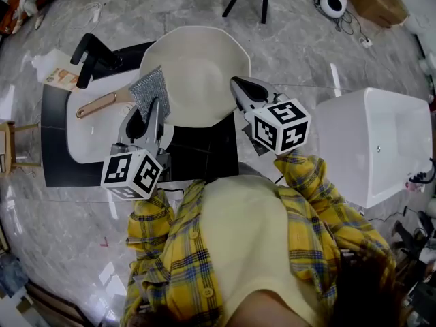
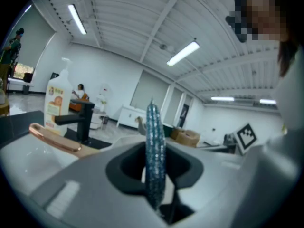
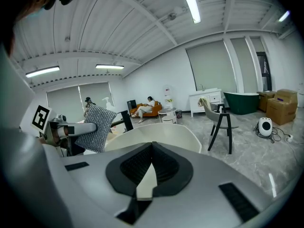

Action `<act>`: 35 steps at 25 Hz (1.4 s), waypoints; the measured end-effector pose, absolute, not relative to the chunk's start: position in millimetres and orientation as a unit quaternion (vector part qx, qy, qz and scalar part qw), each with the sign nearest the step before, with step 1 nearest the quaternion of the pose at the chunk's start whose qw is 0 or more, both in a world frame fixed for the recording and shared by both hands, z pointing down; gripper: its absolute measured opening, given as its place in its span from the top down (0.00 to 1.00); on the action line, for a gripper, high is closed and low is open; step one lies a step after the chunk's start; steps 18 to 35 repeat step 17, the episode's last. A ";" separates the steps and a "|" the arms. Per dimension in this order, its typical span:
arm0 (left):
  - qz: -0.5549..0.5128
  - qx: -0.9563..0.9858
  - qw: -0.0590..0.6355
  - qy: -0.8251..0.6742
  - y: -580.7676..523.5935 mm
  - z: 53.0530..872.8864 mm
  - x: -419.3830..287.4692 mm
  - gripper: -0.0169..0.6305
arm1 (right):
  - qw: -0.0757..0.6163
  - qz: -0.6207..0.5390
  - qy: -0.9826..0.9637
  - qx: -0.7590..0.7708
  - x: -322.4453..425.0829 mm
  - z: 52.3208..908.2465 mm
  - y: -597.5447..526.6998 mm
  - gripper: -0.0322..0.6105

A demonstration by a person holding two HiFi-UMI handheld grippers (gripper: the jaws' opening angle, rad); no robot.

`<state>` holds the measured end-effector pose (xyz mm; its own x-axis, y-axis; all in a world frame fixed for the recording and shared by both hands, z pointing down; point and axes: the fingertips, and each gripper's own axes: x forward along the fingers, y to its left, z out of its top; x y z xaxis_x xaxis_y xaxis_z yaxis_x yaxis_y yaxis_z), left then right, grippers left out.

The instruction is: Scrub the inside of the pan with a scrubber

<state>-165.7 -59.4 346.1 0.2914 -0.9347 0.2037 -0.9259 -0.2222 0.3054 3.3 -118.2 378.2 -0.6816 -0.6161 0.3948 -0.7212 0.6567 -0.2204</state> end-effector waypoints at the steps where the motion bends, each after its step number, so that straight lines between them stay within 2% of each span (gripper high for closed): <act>1: -0.011 0.784 0.187 -0.593 -59.7 346.3 -165.5 0.84 | 0.145 0.183 -0.899 0.371 2.3 378.7 -118.5 0.93; 17: 0.036 0.798 0.177 -0.575 -61.1 345.1 -159.2 0.84 | 0.149 0.190 -0.897 0.369 0.6 377.7 -120.0 0.93; 35: 0.036 0.798 0.177 -0.575 -61.1 345.1 -159.2 0.84 | 0.149 0.190 -0.897 0.369 0.6 377.7 -120.0 0.93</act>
